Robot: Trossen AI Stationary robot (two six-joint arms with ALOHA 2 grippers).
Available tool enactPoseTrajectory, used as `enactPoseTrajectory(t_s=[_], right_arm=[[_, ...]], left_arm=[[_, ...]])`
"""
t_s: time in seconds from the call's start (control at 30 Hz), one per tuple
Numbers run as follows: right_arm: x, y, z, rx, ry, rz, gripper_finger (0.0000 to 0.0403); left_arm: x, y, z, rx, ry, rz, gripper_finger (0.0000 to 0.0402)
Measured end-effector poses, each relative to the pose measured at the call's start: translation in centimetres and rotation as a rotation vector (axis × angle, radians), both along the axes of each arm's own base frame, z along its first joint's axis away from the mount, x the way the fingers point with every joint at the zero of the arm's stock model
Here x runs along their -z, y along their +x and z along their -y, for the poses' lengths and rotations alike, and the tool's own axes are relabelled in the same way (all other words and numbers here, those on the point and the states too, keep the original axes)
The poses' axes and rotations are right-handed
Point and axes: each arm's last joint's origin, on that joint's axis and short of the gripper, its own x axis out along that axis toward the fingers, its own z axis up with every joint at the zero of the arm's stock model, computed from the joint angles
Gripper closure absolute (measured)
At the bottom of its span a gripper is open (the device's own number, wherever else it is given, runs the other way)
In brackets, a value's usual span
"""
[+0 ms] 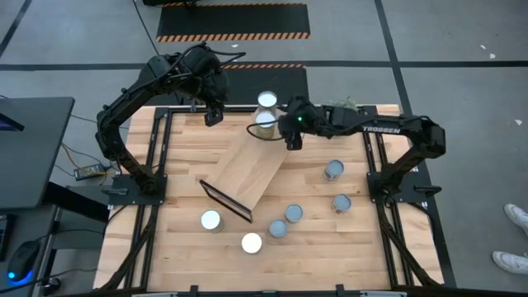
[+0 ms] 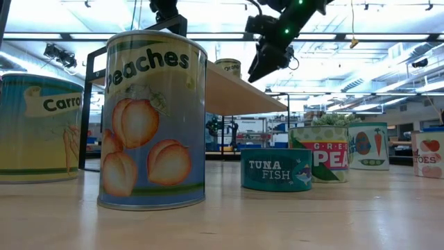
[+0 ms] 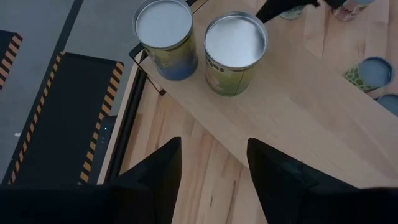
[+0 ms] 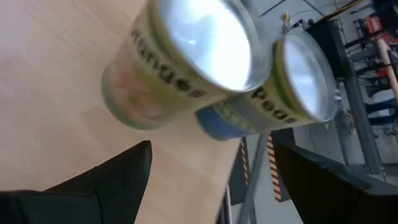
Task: Pick and place cans onto a shelf
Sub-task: Put the canned oranges on the shelf
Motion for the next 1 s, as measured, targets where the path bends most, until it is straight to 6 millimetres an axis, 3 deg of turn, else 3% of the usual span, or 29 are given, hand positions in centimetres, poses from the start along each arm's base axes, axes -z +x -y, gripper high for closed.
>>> enactPoseTrajectory(t_s=[0.13,0.67,1.0], right_arm=[[0.8,0.6,0.2,0.043,-0.011,0.054,0.0055],[0.9,1.8,0.7,0.112,-0.026,0.178,0.0055],[0.9,1.8,-2.6,0.076,-0.023,0.122,0.0055]], left_arm=[[0.0,0.0,0.0,0.000,0.004,0.004,0.0214],[0.5,0.7,-0.3,-0.013,0.002,-0.017,0.0214],[2.4,2.1,-0.8,0.077,-0.110,-0.057,0.0214]])
